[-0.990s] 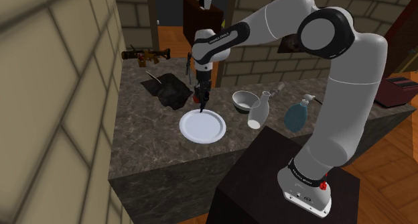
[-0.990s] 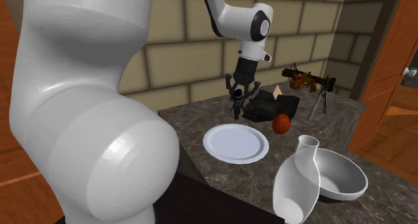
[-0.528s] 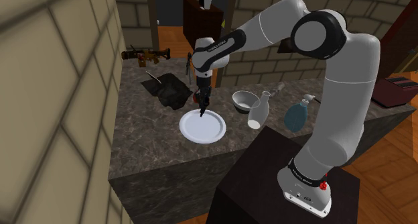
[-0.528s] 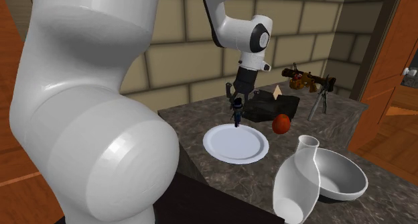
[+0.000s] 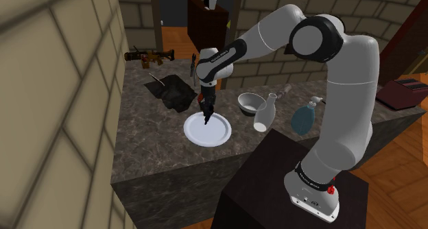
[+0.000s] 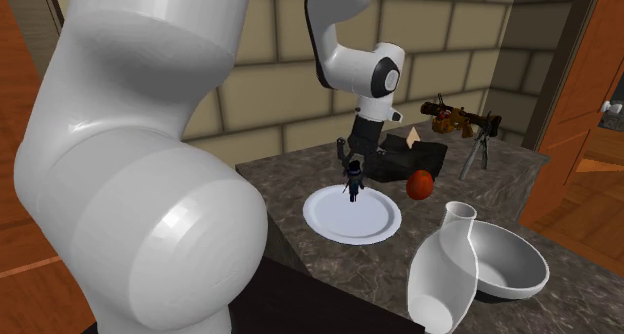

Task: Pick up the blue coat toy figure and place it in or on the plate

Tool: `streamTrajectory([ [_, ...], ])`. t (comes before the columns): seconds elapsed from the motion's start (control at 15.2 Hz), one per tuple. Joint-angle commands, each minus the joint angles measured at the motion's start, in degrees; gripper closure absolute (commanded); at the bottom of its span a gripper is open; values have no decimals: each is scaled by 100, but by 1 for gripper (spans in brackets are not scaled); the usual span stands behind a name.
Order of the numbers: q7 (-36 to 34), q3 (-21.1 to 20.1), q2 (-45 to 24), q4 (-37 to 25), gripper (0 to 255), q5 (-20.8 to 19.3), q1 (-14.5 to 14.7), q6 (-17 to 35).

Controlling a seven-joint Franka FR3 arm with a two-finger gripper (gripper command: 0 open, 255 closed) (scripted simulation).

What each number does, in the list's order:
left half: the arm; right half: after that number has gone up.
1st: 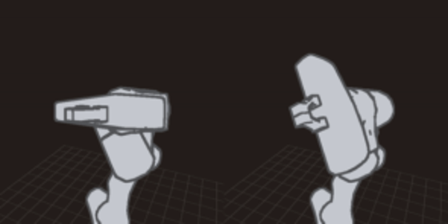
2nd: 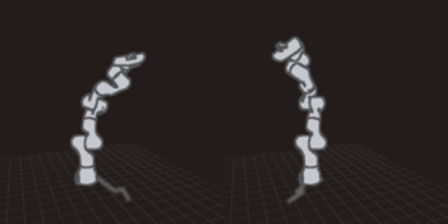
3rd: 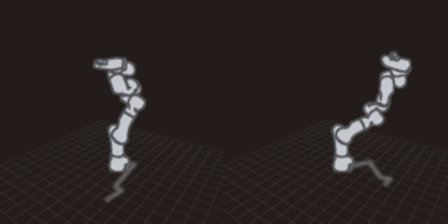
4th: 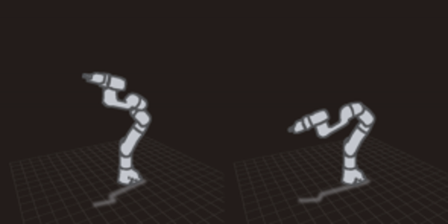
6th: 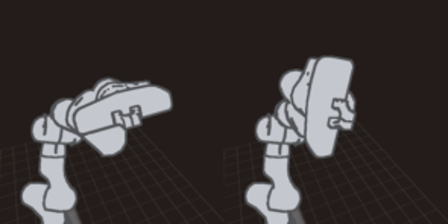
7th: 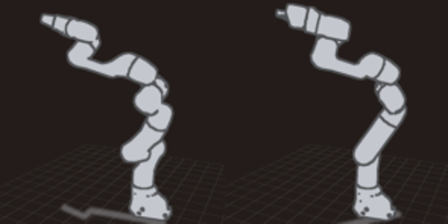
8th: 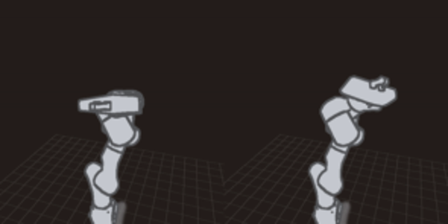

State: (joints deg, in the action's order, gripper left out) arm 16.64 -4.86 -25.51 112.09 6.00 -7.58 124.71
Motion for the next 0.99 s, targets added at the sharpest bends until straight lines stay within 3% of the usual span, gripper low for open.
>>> streamTrajectory([
  [0.0,0,-1,-117,-10,255,-1,10,111],
  [0.59,4,-1,-160,-8,255,-1,12,156],
  [0.66,4,-1,-160,-8,0,-1,12,156],
  [0.92,4,-1,-160,-8,0,-1,12,156],
])
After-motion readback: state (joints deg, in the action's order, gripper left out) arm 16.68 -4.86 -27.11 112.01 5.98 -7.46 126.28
